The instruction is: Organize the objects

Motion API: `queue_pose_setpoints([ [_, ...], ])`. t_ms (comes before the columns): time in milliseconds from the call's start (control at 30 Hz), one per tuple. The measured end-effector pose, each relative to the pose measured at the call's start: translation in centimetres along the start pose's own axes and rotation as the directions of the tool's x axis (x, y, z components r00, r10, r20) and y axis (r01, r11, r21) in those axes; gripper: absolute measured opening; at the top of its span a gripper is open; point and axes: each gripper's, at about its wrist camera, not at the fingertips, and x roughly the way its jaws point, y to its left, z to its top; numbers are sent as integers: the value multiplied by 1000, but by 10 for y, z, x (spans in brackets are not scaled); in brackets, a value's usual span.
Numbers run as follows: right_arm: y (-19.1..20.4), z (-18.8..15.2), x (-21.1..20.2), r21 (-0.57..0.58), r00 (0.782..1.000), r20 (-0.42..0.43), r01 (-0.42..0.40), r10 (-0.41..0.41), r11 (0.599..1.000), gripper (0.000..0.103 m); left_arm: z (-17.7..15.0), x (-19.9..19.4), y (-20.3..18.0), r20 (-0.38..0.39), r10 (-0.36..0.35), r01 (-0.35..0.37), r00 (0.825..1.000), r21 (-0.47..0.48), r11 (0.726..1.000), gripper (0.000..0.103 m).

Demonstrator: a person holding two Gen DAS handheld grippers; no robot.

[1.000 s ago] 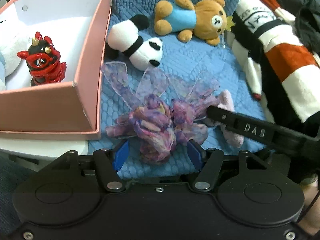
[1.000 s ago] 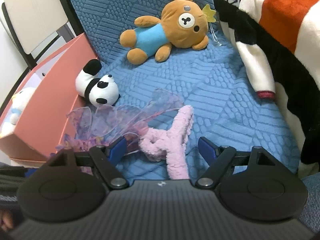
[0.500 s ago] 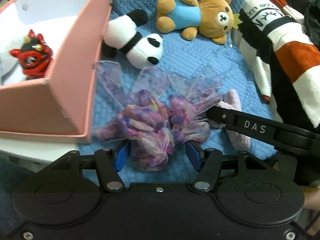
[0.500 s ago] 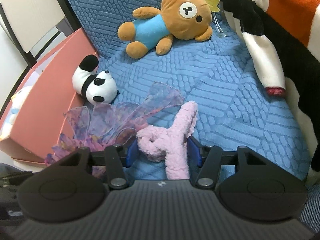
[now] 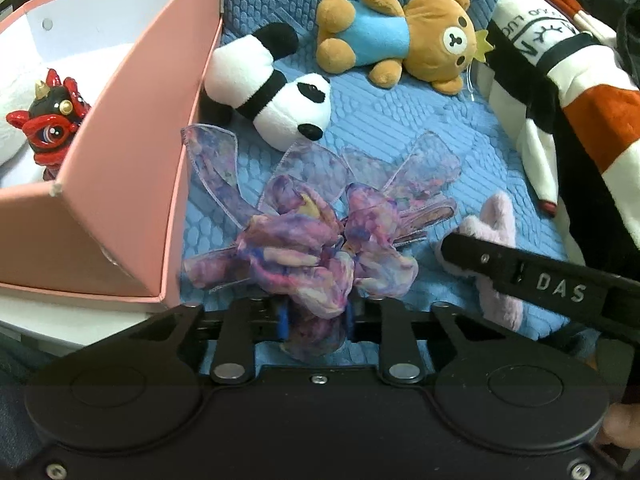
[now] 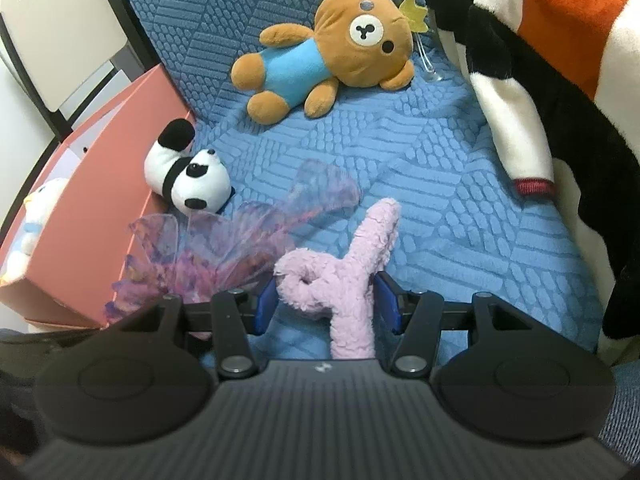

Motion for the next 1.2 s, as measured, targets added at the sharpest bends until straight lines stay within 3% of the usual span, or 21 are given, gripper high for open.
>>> queue_pose_setpoints([
  [633,19,2,-28,3,999,-35,-16,16,1000,55,8,-56,13,25,-104,105,994,-59,993,13],
  [1200,63,30,-93,25,997,38,-71,70,997,55,57,-138,41,93,-156,159,983,-29,987,13],
])
